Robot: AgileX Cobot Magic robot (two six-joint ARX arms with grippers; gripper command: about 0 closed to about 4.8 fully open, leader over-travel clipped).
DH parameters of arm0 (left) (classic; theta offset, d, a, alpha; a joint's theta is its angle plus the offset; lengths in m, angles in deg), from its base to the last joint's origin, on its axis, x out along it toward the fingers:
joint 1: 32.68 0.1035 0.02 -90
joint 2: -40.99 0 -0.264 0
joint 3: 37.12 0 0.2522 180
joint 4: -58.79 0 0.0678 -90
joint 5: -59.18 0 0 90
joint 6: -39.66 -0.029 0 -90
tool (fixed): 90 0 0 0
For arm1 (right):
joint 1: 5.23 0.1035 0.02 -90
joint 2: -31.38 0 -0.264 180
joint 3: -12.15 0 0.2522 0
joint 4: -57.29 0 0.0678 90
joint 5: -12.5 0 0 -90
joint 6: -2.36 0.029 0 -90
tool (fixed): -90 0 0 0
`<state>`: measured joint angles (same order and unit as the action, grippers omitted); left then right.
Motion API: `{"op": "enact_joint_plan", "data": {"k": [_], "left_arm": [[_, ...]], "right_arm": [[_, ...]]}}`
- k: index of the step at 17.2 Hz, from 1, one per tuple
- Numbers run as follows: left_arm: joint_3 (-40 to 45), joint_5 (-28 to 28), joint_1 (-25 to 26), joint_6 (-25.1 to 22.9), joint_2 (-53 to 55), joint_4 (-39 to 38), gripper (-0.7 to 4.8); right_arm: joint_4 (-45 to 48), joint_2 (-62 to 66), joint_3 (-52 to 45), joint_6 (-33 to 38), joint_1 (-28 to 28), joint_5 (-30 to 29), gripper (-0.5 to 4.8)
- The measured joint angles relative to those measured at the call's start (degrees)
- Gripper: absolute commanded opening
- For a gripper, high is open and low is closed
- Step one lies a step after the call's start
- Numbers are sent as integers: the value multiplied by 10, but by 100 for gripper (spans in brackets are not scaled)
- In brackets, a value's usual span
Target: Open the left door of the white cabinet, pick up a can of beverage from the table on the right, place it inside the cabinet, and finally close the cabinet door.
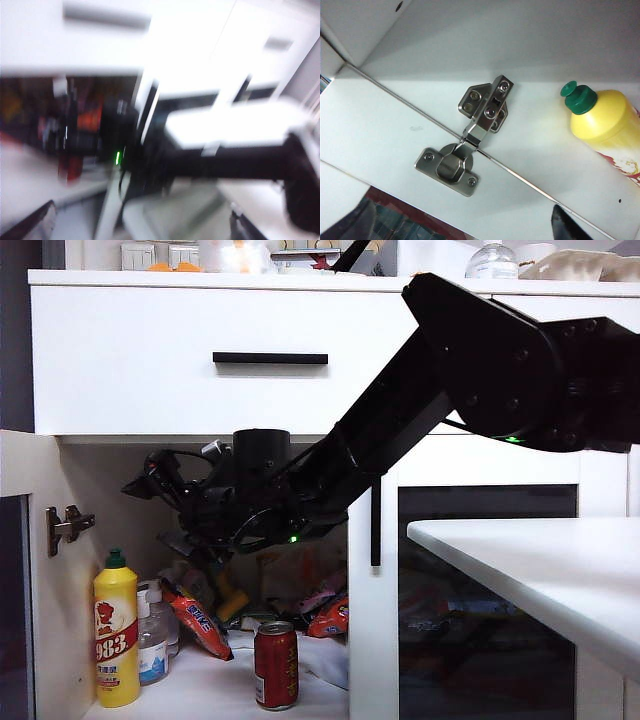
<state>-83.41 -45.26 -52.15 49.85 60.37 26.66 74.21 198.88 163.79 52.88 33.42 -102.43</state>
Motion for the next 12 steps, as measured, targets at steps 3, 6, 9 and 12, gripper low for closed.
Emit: {"op": "enact_joint_plan", "data": {"k": [3,6,9,12], "left_arm": [[-11,5,0,0,-1,-24,479],[-11,7,0,-8,-1,-72,479],[-11,18,0,-24,-1,-73,479],[-11,19,0,-27,-1,-73,479]], "right_arm": [[-1,0,0,0,4,0,449],[6,0,-2,0,34,31,449],[96,0,-3,0,56,117,449],[138,0,-3,0,50,213,449]]}}
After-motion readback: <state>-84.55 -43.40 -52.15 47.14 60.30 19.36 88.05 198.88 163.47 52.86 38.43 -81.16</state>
